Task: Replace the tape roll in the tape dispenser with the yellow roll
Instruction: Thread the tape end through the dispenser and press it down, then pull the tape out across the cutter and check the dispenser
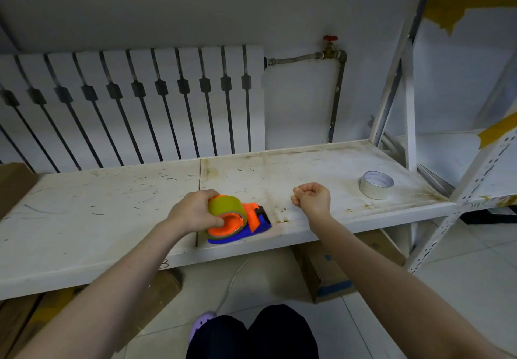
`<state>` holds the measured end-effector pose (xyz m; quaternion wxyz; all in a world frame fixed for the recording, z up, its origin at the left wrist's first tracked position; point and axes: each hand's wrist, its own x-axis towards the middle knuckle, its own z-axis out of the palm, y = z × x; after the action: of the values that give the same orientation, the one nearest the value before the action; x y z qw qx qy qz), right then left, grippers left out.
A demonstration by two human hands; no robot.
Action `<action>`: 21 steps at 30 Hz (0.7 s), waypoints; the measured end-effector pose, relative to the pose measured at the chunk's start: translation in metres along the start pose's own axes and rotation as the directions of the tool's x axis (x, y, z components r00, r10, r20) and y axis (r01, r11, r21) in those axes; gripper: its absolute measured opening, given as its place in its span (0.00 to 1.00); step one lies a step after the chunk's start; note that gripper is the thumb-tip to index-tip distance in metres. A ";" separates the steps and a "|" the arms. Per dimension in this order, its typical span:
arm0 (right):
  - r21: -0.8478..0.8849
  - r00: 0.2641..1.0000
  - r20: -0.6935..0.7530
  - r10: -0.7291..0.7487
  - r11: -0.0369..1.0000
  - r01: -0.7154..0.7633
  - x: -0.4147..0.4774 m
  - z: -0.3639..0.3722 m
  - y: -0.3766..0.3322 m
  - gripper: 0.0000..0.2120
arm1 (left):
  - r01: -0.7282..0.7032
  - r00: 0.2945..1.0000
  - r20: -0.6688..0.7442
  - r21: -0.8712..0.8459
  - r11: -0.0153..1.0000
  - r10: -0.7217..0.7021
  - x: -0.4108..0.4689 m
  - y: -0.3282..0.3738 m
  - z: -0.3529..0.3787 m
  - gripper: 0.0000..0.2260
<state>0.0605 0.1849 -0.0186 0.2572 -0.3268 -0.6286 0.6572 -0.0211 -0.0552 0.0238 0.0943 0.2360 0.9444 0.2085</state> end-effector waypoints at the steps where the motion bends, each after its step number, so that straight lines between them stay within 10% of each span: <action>1: -0.008 1.000 0.007 0.004 1.000 -0.004 0.000 0.002 0.004 0.02 | 0.013 1.000 0.002 0.039 0.999 -0.013 0.003 -0.001 0.000 0.27; 12: -0.091 0.990 0.049 0.130 0.988 -0.125 0.003 0.014 0.030 0.06 | -0.090 0.996 0.027 0.303 0.949 0.086 0.012 0.008 0.019 0.46; 21: -0.206 0.991 0.069 0.113 0.974 -0.097 0.003 0.015 0.036 0.11 | -0.373 0.924 0.123 0.497 0.783 0.362 0.014 0.033 0.048 0.20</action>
<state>0.0503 0.1745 -0.0550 0.1622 -0.3575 -0.6836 0.6153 -0.0063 -0.0047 -0.0058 -0.0042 0.4340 0.9001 -0.0378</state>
